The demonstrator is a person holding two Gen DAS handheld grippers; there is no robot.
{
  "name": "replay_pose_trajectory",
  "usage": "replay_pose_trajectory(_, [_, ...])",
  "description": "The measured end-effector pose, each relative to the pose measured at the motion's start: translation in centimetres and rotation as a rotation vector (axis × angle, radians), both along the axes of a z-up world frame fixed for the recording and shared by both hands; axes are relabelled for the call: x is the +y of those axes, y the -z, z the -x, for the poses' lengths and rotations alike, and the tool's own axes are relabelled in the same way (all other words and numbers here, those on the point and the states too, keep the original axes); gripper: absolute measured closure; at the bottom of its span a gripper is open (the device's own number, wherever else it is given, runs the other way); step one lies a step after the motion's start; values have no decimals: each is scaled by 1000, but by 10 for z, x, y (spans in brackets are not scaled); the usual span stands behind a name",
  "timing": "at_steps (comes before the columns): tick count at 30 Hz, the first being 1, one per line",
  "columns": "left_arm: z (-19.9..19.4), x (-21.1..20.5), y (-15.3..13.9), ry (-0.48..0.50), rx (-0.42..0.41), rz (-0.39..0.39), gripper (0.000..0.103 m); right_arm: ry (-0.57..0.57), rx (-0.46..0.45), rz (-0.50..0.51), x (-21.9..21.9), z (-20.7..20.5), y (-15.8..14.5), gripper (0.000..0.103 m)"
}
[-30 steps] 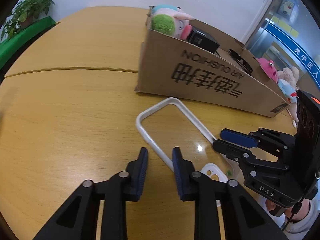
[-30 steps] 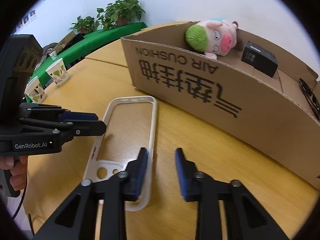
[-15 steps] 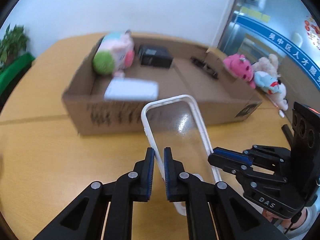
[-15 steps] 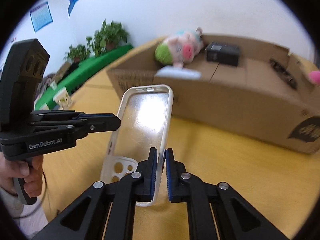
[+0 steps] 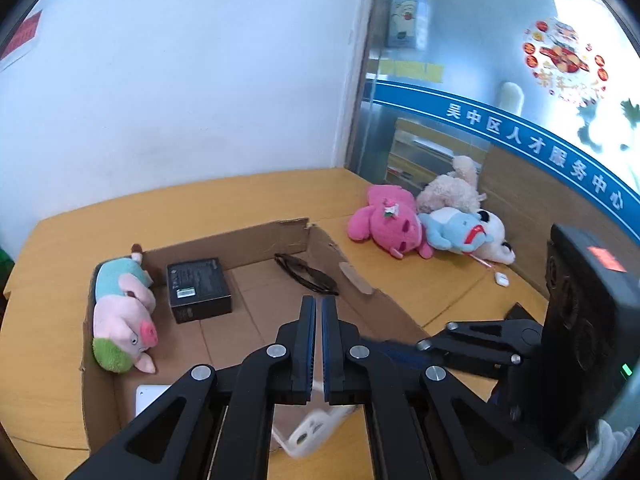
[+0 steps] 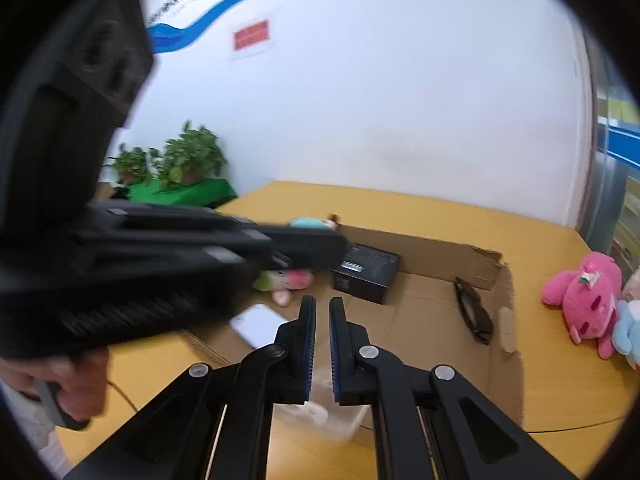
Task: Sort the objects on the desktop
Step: 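Lower the phone case into the cardboard box and open the left gripper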
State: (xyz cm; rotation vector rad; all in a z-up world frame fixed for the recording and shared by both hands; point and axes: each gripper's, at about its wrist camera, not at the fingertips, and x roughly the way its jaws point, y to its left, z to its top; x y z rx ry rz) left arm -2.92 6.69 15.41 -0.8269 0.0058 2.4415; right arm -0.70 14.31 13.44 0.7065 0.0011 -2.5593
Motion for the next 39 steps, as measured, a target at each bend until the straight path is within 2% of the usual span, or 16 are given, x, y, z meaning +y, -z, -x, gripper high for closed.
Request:
replay_pose_trajectory(6, [20, -36, 53, -74, -190, -3, 101, 81, -184, 54, 50, 28, 47, 96])
replay_pose_trajectory(9, [39, -46, 84, -91, -318, -26, 91, 83, -245, 55, 61, 37, 62, 92])
replay_pose_trajectory(10, [46, -46, 93, -90, -354, -22, 83, 77, -261, 49, 62, 42, 64, 84])
replay_pose_trajectory(11, [48, -45, 100, -89, -371, -15, 77, 70, -269, 36, 63, 38, 62, 70])
replay_pose_trajectory(12, [55, -42, 108, -87, -395, -8, 65, 60, -275, 13, 65, 38, 62, 61])
replay_pose_trajectory(13, [61, -40, 115, -81, -426, -6, 59, 46, -282, -22, 63, 43, 60, 44])
replay_pose_trajectory(14, [67, -36, 121, -70, -451, -7, 58, 18, -291, -82, 59, 50, 59, 35])
replay_pose_trajectory(15, [73, -34, 127, -58, -481, -9, 58, -7, -297, -135, 55, 58, 59, 35])
replay_pose_trajectory(19, [98, -16, 150, -15, -568, 41, 58, -112, -407, -263, 48, 87, 73, 35])
replay_pose_trajectory(25, [120, 22, 174, 65, -598, 206, 59, -242, -606, -454, 37, 121, 123, 37])
replay_pose_trajectory(27, [126, 32, 184, 76, -612, 273, 62, -257, -663, -509, 36, 127, 139, 51])
replay_pose_trajectory(29, [128, 36, 189, 81, -621, 299, 73, -259, -701, -547, 36, 130, 152, 74])
replay_pose_trajectory(30, [130, 37, 194, 85, -631, 314, 83, -261, -707, -560, 37, 131, 156, 76])
replay_pose_trajectory(33, [130, 41, 200, 110, -626, 344, 98, -264, -725, -552, 41, 133, 163, 83])
replay_pose_trajectory(35, [128, 42, 196, 109, -600, 358, 99, -266, -719, -562, 42, 132, 163, 90])
replay_pose_trajectory(39, [131, 36, 191, 80, -586, 356, 101, -289, -690, -587, 38, 126, 163, 92])
